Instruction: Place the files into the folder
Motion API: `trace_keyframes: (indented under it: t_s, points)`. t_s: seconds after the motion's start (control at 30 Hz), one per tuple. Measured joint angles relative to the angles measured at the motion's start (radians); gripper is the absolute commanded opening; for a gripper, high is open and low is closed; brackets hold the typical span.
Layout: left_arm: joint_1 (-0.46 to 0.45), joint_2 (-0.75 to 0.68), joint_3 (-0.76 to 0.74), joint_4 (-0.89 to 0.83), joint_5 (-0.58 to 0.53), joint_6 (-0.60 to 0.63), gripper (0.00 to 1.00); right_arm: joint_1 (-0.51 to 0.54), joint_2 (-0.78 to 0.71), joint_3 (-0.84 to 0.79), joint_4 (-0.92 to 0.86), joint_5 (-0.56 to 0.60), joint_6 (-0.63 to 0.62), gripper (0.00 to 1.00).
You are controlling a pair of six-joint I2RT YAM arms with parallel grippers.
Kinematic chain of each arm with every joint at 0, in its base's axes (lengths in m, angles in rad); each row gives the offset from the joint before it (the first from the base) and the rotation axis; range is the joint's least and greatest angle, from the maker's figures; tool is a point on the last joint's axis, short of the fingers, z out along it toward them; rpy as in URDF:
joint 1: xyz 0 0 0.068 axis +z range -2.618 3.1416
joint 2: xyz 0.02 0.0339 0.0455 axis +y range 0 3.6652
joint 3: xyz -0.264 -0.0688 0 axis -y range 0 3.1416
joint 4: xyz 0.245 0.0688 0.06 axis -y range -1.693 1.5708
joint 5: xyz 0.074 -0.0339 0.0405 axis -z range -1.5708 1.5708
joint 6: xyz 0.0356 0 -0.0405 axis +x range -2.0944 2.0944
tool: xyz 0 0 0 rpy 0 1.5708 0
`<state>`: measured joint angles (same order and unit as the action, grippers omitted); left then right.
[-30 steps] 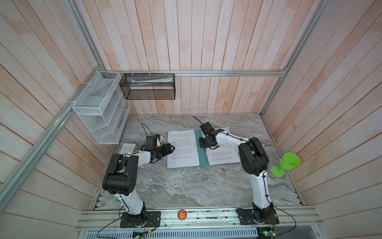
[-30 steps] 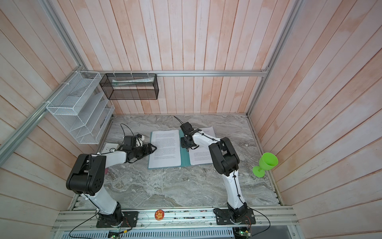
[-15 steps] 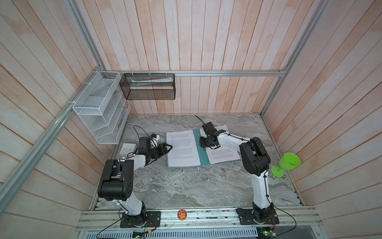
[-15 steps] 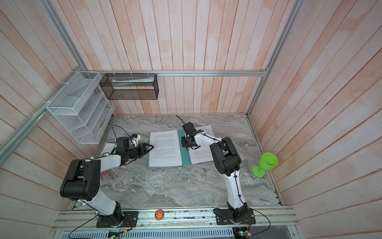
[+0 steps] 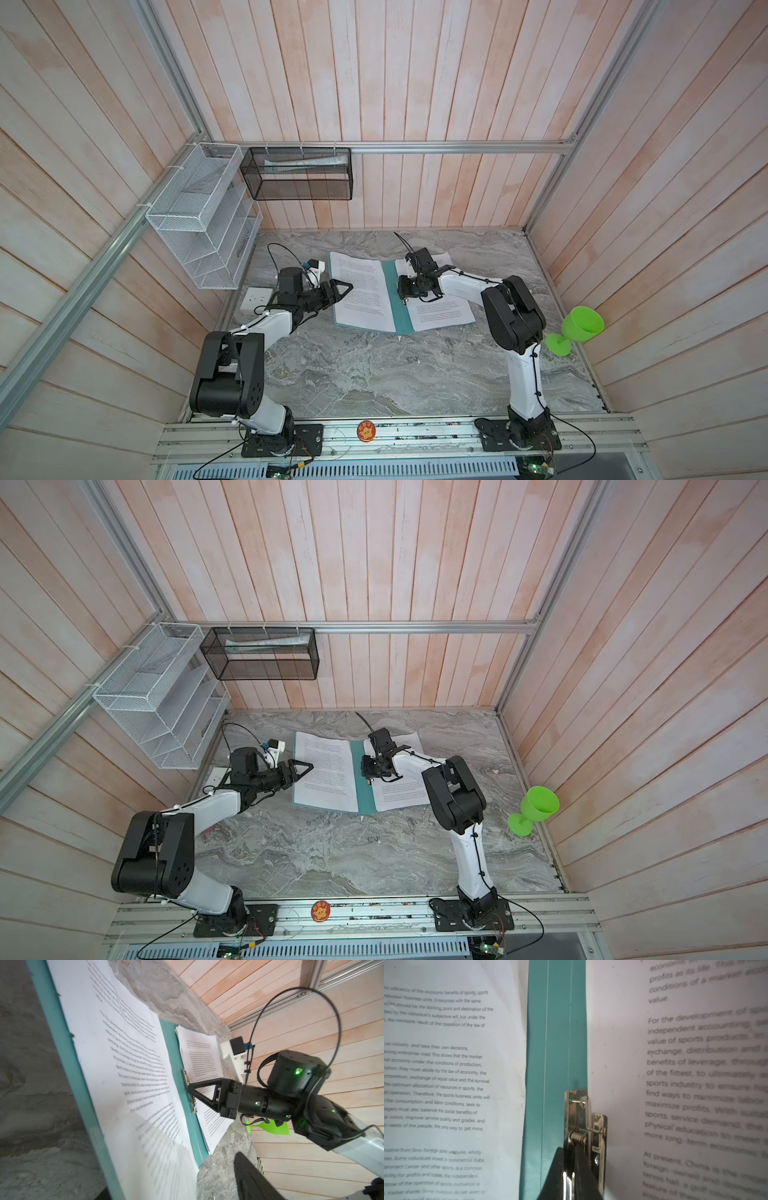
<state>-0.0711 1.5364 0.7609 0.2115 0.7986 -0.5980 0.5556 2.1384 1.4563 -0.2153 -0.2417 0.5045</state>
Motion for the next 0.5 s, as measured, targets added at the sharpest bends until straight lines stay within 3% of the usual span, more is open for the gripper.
trace_keyframes:
  t_s: [0.23,0.5]
  points:
    - [-0.054,-0.076,0.107,-0.016,0.005,-0.044,0.82,0.000,-0.014,-0.061,0.075,-0.112,0.062,0.11]
    - [-0.178,-0.080,0.224,-0.019,-0.018,-0.080,0.84,0.013,-0.013,-0.092,0.129,-0.213,0.122,0.11]
